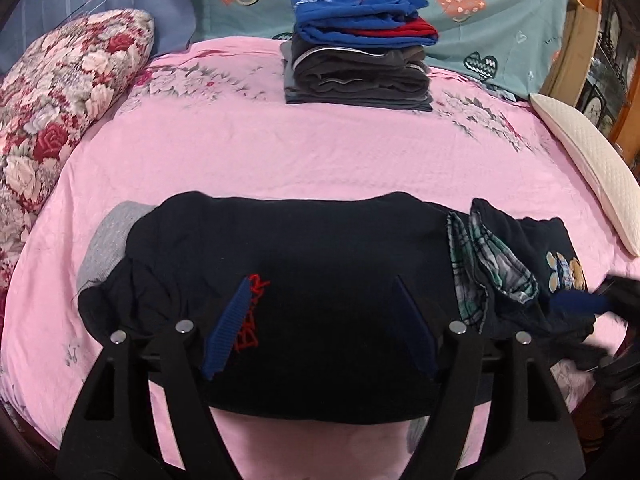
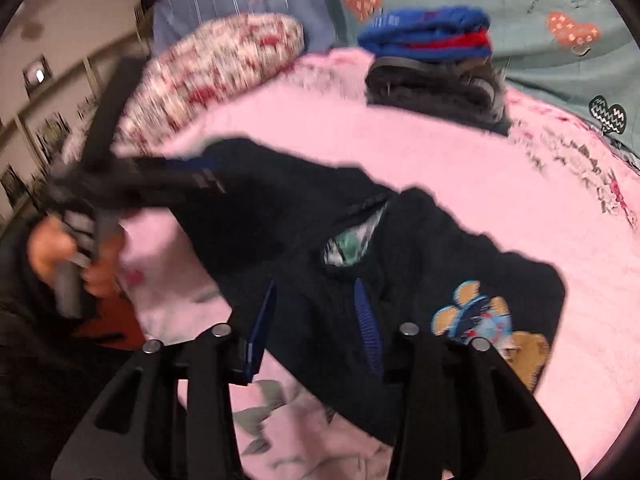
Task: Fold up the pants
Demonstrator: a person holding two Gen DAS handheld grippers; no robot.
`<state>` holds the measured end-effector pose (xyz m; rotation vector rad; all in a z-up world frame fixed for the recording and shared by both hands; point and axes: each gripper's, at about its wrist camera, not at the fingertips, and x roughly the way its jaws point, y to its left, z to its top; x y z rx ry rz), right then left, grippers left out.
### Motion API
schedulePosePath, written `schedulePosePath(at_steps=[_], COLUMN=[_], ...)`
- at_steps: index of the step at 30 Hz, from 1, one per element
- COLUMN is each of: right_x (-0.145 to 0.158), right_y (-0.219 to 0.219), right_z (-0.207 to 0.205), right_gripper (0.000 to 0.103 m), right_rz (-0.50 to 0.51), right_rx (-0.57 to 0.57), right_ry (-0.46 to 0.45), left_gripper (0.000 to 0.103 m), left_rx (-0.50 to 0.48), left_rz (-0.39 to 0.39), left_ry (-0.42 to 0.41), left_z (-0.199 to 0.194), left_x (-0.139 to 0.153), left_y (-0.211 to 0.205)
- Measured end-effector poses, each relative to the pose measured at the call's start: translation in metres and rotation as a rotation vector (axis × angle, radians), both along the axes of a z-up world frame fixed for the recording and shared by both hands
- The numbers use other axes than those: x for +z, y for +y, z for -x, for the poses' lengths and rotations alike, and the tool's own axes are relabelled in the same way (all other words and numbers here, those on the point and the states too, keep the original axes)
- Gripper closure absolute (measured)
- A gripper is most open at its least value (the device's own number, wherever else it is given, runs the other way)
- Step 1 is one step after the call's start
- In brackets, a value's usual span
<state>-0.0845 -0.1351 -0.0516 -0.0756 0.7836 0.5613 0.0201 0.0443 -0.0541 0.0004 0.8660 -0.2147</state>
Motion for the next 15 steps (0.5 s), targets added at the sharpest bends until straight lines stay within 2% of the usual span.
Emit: schedulePosePath(at_steps=[2, 5, 8, 11, 13, 14, 15], right_x=[0.020, 0.030, 0.013, -0.016, -0.031, -0.031, -0.028], right_y=[-0.014, -0.021, 0.000, 0.016, 0.018, 0.016, 0.009], right_z=[0.002, -0.012, -0.032, -0.057, -0.069, -0.072, -0.068], right_gripper=[0.058, 0.058, 0.058, 0.059, 0.090, 0.098, 0.098], right_rz=[-0.028, 0.049, 0.086, 0.135, 0.103, 0.079, 0.048], right_rx=[-0.050, -0.139, -0.102, -0.111, -0.113, -0.133, -0.152], right_ry=[-0.030, -0.056, 0.017, 0.108, 0.162, 0.168, 0.156], left_gripper=[0.029, 0.029, 0.029, 0.029, 0.029, 0.029, 0.029], left_rx=[-0.024, -0.061, -0.102, -0.142, -0.138, -0.129, -0.121], left_rz=[-0.024, -0.048, -0.074, -0.138, -0.180, -0.177, -0.162], left_ry=[-0.017, -0.006, 0.043, 0.037, 0.000, 0.001, 0.008], left_z=[0.004, 0.005, 0.009, 0.017, 0.017, 0.015, 0.012], left_x=[0.002, -0.004, -0.022, -0.034, -0.036, -0.037, -0.037], left_y=[-0.010, -0.027, -0.044, -0.062, -0.068, -0.067, -0.066])
